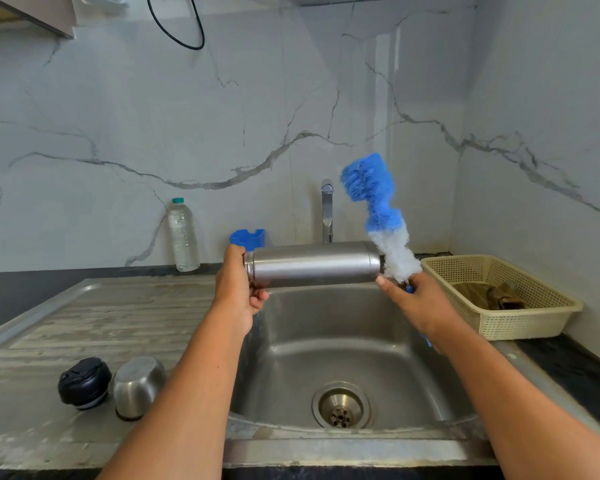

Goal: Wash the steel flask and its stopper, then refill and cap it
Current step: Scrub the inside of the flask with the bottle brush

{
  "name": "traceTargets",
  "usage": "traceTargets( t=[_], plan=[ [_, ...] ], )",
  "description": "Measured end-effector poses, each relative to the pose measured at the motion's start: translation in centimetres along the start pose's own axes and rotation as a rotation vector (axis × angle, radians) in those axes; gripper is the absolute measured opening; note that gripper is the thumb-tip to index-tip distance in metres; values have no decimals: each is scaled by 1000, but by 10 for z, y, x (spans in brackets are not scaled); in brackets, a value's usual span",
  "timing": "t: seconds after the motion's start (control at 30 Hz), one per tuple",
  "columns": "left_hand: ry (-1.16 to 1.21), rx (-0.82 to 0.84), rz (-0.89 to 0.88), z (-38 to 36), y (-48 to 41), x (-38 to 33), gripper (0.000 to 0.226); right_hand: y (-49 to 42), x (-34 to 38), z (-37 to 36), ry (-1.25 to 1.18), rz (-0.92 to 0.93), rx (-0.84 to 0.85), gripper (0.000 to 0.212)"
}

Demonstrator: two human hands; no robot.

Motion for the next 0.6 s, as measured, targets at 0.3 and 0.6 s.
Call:
traceTargets(
  t=[0.3,0.6],
  plan=[
    [-33,106,172,-13,3,18,39,7,12,6,23,-4,-57,19],
    [-193,75,95,-9,-1,9,43,11,12,4,25,-60,-57,20]
  ],
)
Point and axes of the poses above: each hand's wrist, its own y-axis away from the middle knuckle, its own z-axis out of the back of the hand, x = y × z, the point moved 10 cm from there along -y, towards the middle knuckle, and after that the axes turned 15 degrees about x, right-handed, at the moved point
